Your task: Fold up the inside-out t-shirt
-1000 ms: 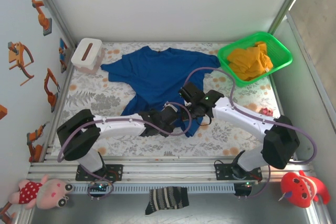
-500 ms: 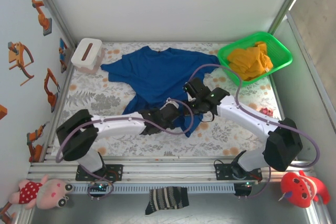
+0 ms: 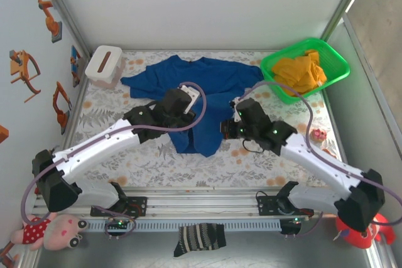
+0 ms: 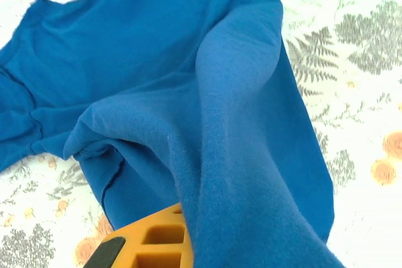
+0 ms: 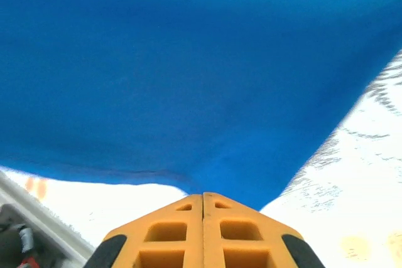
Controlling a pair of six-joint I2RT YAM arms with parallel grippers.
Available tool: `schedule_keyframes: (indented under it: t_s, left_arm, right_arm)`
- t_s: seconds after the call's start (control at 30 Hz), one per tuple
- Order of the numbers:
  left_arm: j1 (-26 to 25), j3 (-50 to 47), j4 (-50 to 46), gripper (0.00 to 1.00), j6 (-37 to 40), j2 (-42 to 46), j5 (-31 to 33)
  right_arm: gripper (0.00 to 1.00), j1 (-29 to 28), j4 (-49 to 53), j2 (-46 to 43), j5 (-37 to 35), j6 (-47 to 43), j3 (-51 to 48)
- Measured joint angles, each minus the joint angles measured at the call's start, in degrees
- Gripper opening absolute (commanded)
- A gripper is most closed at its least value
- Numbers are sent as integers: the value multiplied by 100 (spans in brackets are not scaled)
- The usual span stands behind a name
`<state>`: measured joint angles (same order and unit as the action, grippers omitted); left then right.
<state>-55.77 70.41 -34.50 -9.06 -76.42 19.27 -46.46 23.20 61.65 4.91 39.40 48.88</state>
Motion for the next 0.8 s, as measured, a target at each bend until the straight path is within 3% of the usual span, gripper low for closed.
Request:
schedule_keyframes:
  t_s: [0.2,0.43,0.57,0.8]
  left_arm:
    - [28,146,-439,0,0,-37,-120]
    - [74,507,-702,0,-2,-37,-131]
    - [74,557,-813,0,-2,-50,-157]
    - [81,595,-1010,0,48,-52,-203]
  right_arm:
    - [0,-1499,-1213,192,-564,210,-643]
    - [0,-2472,-2618,1943,-1126,31,-446]
    - [0,-2594,-3276,2638,-1414,-170,-199]
    - [0,-2210,-3919,2852,-1840,-330,-289]
